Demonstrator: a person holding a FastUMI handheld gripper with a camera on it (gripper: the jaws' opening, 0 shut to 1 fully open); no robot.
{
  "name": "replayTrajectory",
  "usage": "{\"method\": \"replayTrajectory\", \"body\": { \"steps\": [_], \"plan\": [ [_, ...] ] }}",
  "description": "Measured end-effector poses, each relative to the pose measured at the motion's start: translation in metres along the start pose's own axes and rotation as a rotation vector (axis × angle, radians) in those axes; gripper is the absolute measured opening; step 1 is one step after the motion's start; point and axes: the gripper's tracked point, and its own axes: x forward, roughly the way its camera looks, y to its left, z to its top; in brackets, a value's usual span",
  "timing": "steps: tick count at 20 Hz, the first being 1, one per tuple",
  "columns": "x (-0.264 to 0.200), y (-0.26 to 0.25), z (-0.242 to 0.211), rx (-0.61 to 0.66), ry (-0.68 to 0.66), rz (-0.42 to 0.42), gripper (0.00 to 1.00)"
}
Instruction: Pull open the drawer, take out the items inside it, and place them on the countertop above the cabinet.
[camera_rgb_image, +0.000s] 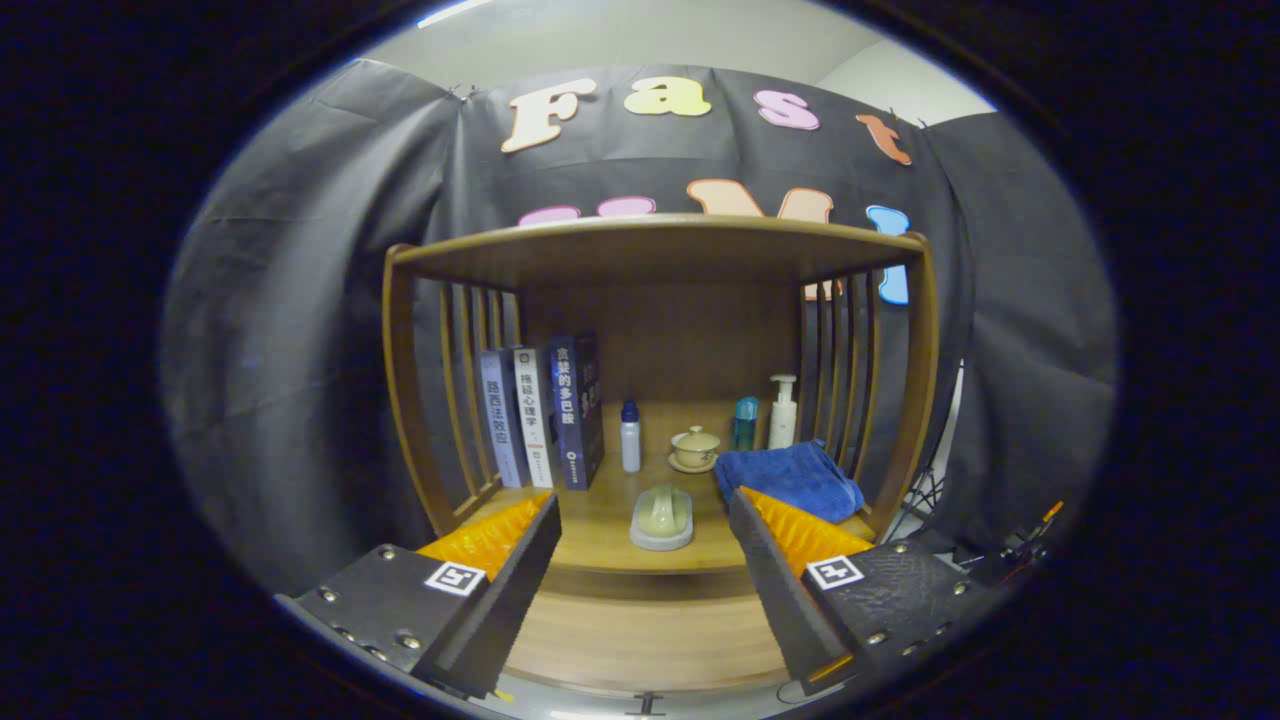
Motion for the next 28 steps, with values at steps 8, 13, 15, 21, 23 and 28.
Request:
{"method": "replayTrajectory", "body": {
  "steps": [8, 13, 15, 21, 23, 28],
  "plan": [
    [-0.079, 0.005, -0.012, -0.069, -0.075, 0.030, 1.00],
    [-0.111, -0.006, -0.066, -0.065, -0.114, -0.014, 1.00],
    [-0.116, -0.012, -0.091, -0.047, -0.106, -0.026, 1.00],
    [-0.114, -0.033, -0.184, 0.019, -0.016, -0.048, 0.99],
    [-0.109, -0.038, -0.214, 0.036, 0.037, -0.051, 0.99],
    [-0.099, -0.047, -0.260, 0.031, 0.121, -0.065, 1.00]
  ]
}}
